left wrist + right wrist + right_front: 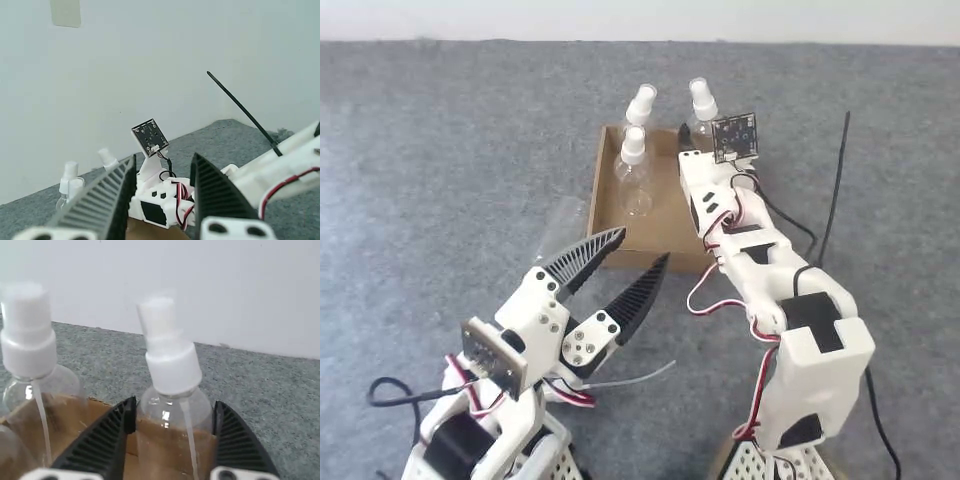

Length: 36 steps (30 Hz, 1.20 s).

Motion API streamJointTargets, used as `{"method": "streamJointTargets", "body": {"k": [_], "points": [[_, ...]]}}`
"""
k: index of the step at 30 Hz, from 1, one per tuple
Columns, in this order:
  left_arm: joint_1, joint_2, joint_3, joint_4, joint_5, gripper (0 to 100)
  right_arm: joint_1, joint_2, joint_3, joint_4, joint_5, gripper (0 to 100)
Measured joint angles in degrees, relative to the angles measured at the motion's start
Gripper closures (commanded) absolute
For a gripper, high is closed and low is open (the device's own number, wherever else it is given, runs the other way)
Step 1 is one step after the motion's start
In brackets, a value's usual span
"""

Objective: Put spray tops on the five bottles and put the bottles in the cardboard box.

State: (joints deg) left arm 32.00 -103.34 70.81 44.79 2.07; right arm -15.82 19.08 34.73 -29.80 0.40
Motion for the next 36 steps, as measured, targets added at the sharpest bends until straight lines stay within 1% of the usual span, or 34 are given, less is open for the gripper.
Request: {"method": "streamJointTargets", "body": {"k": [7, 26, 36], "points": [[0.0, 0.0, 0.0, 0.0, 0.0, 84, 0.0, -0.18, 3.6, 1.76, 0.26, 74.4], [0.0, 0.0, 0.0, 0.0, 0.0, 84, 0.09, -0.26, 3.78, 1.76, 0.26, 74.4], [0.0, 0.0, 0.0, 0.0, 0.0, 84, 0.09, -8.35, 10.64, 1.85, 0.18, 74.5]]}}
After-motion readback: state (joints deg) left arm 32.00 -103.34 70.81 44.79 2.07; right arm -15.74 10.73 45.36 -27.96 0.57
